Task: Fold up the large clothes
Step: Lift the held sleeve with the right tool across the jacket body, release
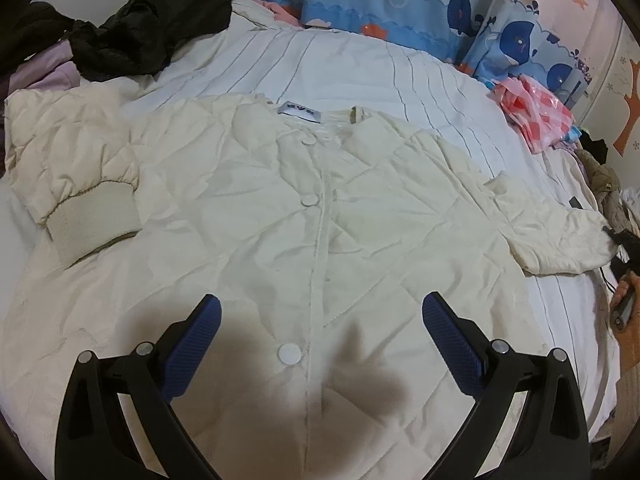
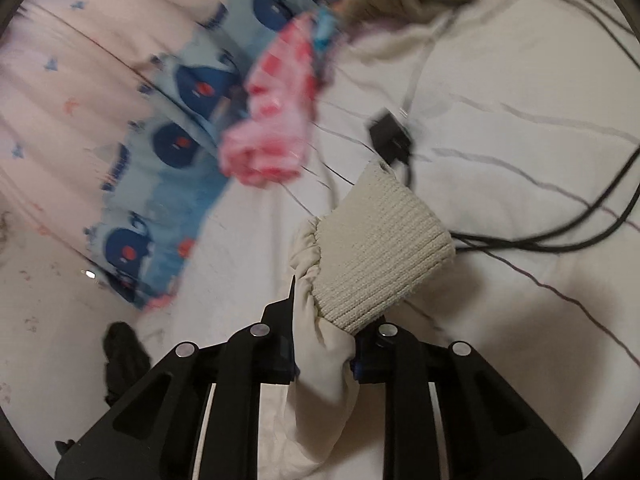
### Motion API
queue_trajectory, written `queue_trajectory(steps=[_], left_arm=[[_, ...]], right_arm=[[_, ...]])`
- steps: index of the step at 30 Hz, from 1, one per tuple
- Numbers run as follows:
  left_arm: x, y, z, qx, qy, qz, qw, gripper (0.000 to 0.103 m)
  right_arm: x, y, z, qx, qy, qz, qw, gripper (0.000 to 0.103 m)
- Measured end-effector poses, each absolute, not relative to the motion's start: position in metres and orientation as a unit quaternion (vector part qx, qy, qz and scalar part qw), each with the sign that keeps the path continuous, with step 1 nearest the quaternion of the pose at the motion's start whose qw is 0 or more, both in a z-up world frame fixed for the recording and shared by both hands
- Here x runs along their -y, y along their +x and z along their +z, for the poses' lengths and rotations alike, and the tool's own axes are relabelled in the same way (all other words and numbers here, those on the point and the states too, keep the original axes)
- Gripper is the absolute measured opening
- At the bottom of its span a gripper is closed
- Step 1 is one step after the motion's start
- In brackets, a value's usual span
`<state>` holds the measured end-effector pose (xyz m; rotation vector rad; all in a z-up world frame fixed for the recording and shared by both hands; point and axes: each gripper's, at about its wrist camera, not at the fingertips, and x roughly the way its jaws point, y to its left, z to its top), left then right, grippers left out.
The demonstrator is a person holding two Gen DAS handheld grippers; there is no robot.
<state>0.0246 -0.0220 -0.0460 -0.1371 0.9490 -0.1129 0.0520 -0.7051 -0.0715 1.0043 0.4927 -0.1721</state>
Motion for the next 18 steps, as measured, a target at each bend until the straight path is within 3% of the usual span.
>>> queue_trajectory(steps=[10, 18], left_arm=[[-0.02, 0.016, -0.037, -0.452, -0.087, -0.038, 0.887, 0.097], [-0.074, 0.003, -0.018, -0.427, -0.125, -0.015, 0.895, 0.097]], right_arm=[[0.652, 0.058, -0.005, -0.189, 0.484, -0.046, 0.853, 0.018], [0.523, 0.105, 0.089, -0.174, 0.421, 0.053, 0.888, 0.018]])
